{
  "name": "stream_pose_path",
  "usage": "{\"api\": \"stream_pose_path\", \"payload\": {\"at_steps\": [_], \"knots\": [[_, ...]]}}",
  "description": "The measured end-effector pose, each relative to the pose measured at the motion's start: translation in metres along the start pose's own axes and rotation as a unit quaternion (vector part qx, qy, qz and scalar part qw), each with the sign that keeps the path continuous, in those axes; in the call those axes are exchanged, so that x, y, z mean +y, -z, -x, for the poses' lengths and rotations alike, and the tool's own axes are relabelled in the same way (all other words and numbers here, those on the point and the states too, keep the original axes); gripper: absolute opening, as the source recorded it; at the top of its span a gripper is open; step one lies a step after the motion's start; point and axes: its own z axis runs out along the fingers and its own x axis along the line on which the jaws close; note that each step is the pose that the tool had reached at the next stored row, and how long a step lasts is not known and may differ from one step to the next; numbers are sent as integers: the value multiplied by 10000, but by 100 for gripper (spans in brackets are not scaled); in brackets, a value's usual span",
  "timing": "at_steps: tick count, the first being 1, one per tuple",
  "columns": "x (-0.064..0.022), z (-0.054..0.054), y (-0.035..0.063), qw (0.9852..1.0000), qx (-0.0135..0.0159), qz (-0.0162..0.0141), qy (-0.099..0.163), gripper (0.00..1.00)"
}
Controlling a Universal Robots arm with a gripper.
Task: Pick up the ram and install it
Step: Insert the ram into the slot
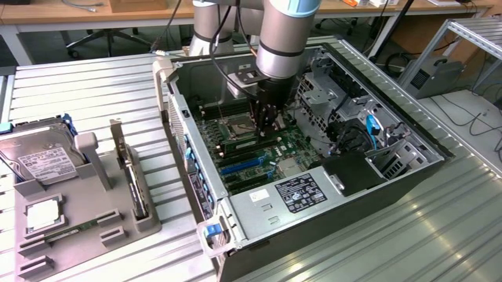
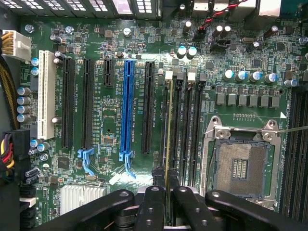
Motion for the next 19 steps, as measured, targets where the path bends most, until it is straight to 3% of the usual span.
{"api": "stream_pose_path", "payload": {"at_steps": [19], "knots": [[12,5,-42,10000,2,1,0,14]]}}
